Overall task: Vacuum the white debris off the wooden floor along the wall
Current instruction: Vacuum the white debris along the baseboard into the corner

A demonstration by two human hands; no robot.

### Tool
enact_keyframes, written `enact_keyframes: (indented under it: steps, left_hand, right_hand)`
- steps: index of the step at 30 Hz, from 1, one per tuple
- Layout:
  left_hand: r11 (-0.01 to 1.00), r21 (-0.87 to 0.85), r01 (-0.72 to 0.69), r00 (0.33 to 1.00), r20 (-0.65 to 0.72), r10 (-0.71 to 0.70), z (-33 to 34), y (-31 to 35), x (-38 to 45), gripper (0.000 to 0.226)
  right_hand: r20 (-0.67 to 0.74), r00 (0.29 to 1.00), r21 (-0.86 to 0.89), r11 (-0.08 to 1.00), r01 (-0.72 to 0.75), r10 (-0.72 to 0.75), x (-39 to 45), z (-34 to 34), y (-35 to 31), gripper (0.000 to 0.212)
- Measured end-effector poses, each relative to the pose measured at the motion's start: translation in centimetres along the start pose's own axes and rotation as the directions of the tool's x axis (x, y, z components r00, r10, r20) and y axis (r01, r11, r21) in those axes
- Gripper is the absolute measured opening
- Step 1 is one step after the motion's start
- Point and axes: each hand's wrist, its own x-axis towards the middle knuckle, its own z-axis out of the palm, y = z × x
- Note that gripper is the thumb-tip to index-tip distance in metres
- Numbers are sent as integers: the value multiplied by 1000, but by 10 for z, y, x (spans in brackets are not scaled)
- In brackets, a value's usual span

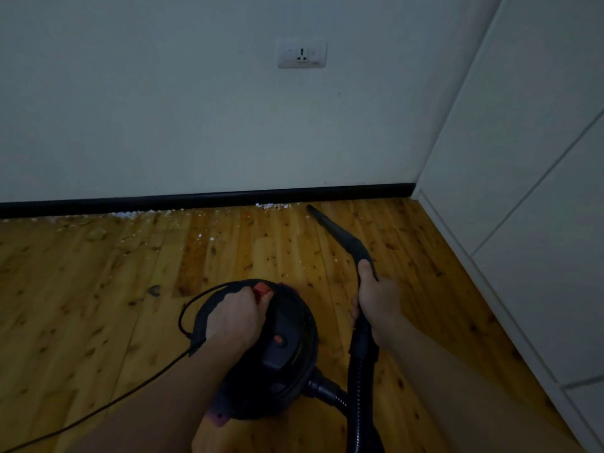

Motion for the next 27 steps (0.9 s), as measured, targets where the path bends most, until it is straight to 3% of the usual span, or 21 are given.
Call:
enact_keyframes:
  steps: [13,21,27]
  left_hand:
    - [999,17,27,999,26,-27,-16,-47,15,50]
    - [999,-35,-8,998,63,10,-13,-46,20,52]
    - [995,-29,-92,989,116,94,-4,-20,14,48]
  right_hand:
    - [43,999,-11,1000,27,-27,-17,58,-2,62]
    - [34,999,-15,1000,27,-27,-23,50,0,59]
    - [-13,1000,-63,998,21,-21,-25,31,11,79]
